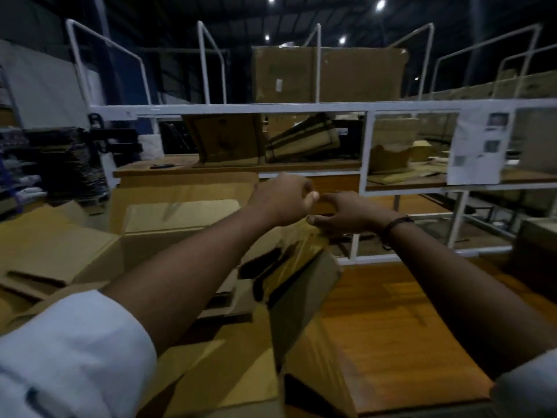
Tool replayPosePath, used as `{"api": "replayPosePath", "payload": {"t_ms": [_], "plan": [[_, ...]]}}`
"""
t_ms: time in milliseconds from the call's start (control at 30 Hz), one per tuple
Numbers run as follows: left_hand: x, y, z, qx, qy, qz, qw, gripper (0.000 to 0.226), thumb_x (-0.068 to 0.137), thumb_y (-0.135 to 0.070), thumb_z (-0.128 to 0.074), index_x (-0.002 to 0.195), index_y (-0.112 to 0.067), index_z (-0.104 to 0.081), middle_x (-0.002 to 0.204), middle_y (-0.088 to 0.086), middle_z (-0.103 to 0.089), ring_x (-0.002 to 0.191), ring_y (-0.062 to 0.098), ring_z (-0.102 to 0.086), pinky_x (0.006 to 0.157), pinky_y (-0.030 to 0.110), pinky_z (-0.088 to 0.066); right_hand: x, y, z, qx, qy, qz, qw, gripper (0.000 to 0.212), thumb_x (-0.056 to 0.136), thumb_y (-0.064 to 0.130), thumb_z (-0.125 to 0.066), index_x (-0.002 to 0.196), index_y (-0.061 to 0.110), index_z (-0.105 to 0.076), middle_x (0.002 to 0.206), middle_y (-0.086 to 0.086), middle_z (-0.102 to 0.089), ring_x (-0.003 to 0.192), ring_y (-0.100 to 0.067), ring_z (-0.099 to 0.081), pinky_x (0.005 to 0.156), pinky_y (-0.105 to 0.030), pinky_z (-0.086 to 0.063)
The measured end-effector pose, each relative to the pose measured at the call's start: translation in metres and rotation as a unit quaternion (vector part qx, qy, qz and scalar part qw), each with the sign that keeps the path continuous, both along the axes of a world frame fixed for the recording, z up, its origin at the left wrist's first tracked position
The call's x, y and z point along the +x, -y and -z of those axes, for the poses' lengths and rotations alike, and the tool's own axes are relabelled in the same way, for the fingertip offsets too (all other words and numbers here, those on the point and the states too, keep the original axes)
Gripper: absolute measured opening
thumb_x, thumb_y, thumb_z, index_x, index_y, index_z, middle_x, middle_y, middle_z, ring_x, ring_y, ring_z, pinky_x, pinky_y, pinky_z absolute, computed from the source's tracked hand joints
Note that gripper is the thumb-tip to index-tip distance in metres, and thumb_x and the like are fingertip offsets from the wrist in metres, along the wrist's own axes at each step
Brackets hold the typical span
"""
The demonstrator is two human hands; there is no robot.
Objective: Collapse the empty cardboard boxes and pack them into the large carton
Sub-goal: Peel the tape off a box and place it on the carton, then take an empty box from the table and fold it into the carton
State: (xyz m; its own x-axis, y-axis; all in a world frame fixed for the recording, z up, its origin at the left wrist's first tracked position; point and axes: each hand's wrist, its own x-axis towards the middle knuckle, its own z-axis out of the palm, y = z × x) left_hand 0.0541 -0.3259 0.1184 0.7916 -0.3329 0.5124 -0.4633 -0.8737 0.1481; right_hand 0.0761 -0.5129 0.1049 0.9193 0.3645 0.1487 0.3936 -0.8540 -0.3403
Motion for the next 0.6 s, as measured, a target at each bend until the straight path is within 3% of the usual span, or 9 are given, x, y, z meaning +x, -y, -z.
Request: {"api": "replayPosePath", "payload": {"t_ms": [100, 233, 333, 433, 600], "plan": [[0.002, 0.067, -0.001, 0.017, 0.013, 0.031, 0.999, 0.016, 0.101, -0.041, -0.056, 0.107, -0.031, -0.067, 0.085, -0.012, -0.063, 0.074, 0.001, -0.058, 0.057, 0.025, -0.043, 0.003, 0.057, 0.015, 0.019, 0.009, 0.040, 0.999, 0.054, 0.094, 0.054, -0.062, 0.140, 0.027, -0.051, 0.118, 0.003, -0.061, 0.098, -0.010, -0.059, 0.074, -0.028, -0.049], [0.009, 0.143, 0.012, 0.029, -0.023, 0.059, 0.998, 0.021, 0.100, -0.044, -0.058, 0.112, -0.030, -0.067, 0.088, -0.011, -0.065, 0.077, 0.005, -0.062, 0.062, 0.025, -0.052, 0.003, 0.140, 0.040, 0.028, 0.010, 0.104, 0.994, 0.064, 0.093, 0.057, -0.062, 0.143, 0.019, -0.050, 0.130, -0.007, -0.063, 0.111, -0.020, -0.060, 0.087, -0.036, -0.053], [0.015, 0.191, 0.027, 0.071, -0.070, 0.079, 0.992, 0.036, 0.098, -0.052, -0.057, 0.128, -0.031, -0.059, 0.108, -0.004, -0.066, 0.093, 0.016, -0.063, 0.074, 0.037, -0.058, -0.003, 0.200, 0.059, 0.060, 0.007, 0.140, 0.988, 0.074, 0.089, 0.064, -0.063, 0.146, 0.019, -0.050, 0.141, -0.008, -0.060, 0.120, -0.023, -0.059, 0.094, -0.041, -0.053], [0.024, 0.236, 0.049, 0.138, -0.099, 0.081, 0.982, 0.061, 0.096, -0.060, -0.056, 0.145, -0.025, -0.045, 0.123, 0.005, -0.064, 0.104, 0.027, -0.063, 0.079, 0.044, -0.058, -0.014, 0.260, 0.087, 0.078, 0.007, 0.185, 0.980, 0.072, 0.090, 0.061, -0.064, 0.147, 0.019, -0.049, 0.143, -0.009, -0.057, 0.123, -0.025, -0.057, 0.096, -0.041, -0.052], [0.044, 0.299, 0.083, 0.246, -0.106, 0.089, 0.959, 0.073, 0.097, -0.059, -0.057, 0.156, -0.024, -0.033, 0.142, 0.010, -0.056, 0.122, 0.030, -0.058, 0.078, 0.038, -0.051, -0.030, 0.348, 0.143, 0.067, -0.040, 0.250, 0.965, 0.073, 0.090, 0.060, -0.065, 0.147, 0.016, -0.049, 0.145, -0.010, -0.056, 0.128, -0.025, -0.056, 0.101, -0.037, -0.050]]}}
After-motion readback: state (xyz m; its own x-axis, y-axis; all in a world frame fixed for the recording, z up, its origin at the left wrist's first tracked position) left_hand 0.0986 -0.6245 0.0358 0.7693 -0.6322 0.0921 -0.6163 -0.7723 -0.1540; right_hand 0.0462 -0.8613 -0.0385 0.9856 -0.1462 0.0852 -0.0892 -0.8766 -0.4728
